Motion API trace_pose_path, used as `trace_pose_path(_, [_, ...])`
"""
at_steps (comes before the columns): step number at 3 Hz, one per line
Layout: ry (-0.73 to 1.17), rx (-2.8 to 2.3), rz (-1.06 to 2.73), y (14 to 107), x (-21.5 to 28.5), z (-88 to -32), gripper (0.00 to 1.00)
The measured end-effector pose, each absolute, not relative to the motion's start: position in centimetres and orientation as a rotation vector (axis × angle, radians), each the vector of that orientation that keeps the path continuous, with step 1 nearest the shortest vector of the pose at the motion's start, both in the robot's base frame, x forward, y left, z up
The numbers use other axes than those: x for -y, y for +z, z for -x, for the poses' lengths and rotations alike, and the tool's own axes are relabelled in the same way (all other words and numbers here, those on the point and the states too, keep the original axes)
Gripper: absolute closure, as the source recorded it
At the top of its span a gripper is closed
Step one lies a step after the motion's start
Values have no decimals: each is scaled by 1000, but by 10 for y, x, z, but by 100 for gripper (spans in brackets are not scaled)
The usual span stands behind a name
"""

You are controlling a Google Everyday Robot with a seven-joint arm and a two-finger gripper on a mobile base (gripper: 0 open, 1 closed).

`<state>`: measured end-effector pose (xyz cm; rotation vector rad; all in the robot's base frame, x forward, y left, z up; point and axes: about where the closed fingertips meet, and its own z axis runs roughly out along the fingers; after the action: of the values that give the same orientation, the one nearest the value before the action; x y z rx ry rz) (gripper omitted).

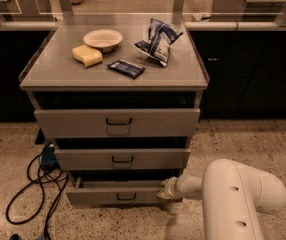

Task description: Open bottom drawer

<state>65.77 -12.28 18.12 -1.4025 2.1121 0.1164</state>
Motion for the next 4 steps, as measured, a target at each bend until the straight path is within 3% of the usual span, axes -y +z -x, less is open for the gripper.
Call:
trace_pose_path(1, [100,-2109,1398,171,130,-621,100])
trace_pose_path(4, [71,-2106,1390,175,136,-584,100])
